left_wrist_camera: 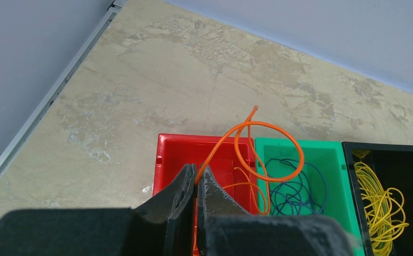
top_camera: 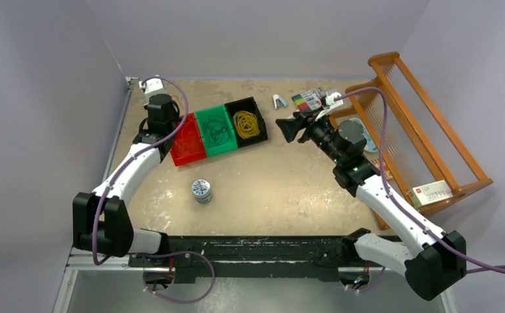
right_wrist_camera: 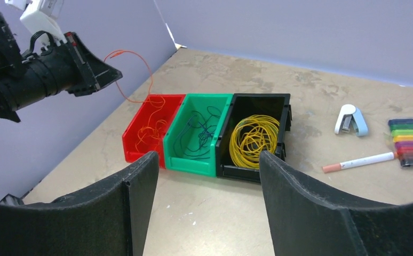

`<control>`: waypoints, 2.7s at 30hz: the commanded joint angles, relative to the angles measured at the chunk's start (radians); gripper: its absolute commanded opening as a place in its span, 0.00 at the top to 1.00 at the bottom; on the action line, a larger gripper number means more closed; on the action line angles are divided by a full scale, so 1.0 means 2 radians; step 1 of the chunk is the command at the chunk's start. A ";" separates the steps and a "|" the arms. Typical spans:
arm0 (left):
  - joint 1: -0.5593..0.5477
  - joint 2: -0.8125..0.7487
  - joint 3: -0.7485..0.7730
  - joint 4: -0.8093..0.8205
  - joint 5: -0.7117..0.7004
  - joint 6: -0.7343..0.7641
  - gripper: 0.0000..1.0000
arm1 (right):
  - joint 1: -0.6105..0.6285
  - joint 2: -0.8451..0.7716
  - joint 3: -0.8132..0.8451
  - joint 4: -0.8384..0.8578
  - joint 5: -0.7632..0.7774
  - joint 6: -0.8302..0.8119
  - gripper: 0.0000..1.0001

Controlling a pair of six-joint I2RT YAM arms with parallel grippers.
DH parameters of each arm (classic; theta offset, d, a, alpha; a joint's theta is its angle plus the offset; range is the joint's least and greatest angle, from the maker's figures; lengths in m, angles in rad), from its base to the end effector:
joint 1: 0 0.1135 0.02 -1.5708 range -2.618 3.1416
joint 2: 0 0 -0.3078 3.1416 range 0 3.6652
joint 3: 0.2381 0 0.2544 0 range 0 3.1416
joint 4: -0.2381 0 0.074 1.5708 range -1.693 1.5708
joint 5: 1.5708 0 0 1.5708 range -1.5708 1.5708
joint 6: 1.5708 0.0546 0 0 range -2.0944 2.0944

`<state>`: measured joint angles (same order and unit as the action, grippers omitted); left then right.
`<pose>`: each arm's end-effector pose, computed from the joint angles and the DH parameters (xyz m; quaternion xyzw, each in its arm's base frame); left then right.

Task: Untangle the cables

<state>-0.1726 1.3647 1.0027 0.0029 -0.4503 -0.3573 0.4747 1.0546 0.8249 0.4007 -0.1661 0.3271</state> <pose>0.3240 -0.0324 0.3401 -0.2005 0.7861 0.0318 0.5838 0.2169 0.1216 0.4051 -0.1106 0.6355 0.3467 0.6810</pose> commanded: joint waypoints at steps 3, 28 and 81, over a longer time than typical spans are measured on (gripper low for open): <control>0.000 -0.017 0.001 0.017 -0.002 -0.007 1.00 | -0.002 -0.019 -0.006 0.014 0.037 0.006 0.27; 0.000 -0.018 0.000 0.010 -0.007 -0.012 1.00 | -0.002 -0.026 -0.009 0.008 0.058 0.008 0.03; -0.015 0.105 0.072 -0.122 -0.086 -0.020 1.00 | -0.002 0.001 -0.004 0.010 0.040 0.011 0.01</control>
<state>-0.1982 1.5471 1.1027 -0.2470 -0.6384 -0.4011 0.4747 1.0519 0.7963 0.3939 -0.0715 0.3546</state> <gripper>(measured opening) 0.011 0.994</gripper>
